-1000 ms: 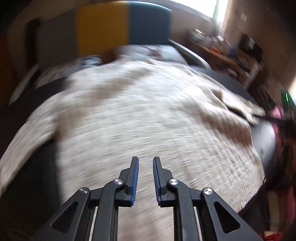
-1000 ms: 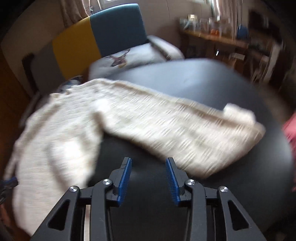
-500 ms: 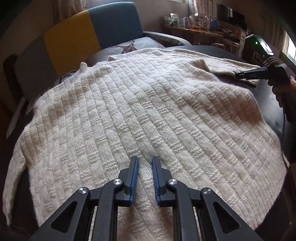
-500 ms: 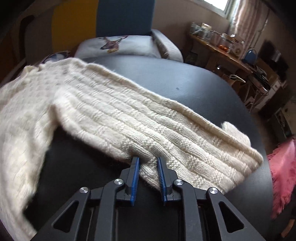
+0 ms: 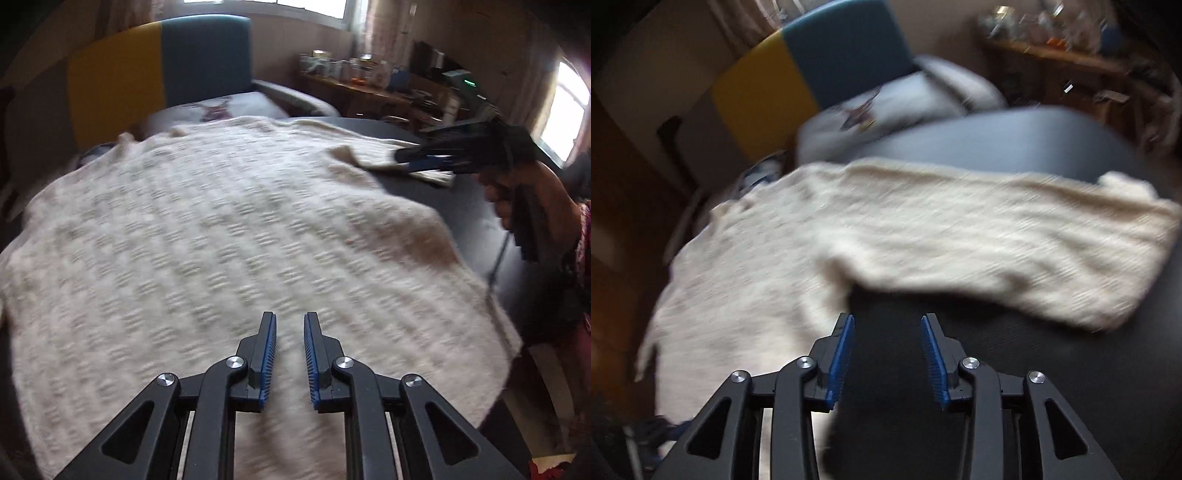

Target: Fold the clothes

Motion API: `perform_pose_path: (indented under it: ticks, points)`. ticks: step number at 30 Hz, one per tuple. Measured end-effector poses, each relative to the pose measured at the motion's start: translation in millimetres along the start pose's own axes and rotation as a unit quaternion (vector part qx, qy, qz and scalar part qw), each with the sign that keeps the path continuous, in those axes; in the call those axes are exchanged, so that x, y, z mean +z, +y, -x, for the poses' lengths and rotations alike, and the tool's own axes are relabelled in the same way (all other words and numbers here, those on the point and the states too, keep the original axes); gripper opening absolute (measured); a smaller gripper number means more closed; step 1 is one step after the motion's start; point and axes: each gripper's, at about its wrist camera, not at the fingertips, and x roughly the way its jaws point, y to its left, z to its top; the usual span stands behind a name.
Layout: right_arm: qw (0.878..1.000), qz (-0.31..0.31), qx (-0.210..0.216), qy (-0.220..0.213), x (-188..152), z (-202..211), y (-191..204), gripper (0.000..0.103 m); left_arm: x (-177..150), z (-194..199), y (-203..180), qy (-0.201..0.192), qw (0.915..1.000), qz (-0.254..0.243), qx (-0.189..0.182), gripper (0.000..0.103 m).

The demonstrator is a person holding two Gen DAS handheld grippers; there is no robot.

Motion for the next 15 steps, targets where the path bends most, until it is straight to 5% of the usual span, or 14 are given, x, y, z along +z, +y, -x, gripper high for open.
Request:
perform_pose_path:
  ticks: [7,9,10,15]
  points:
    - [0.999,0.001,-0.026,0.018,27,-42,23,0.04,-7,-13,-63,-0.002,0.9893,-0.146,-0.006,0.013]
    - [0.999,0.021,-0.037,0.019,35,-48,30,0.024,-12,-13,-66,-0.01,0.9872,-0.159,-0.001,0.013]
    - [0.999,0.025,-0.041,0.015,39,-48,30,0.007,-14,-12,-64,-0.012,0.9878,-0.156,-0.004,0.013]
    - [0.994,0.046,-0.09,-0.03,55,-39,32,0.0,-21,-9,-52,-0.018,0.9904,-0.135,-0.023,0.014]
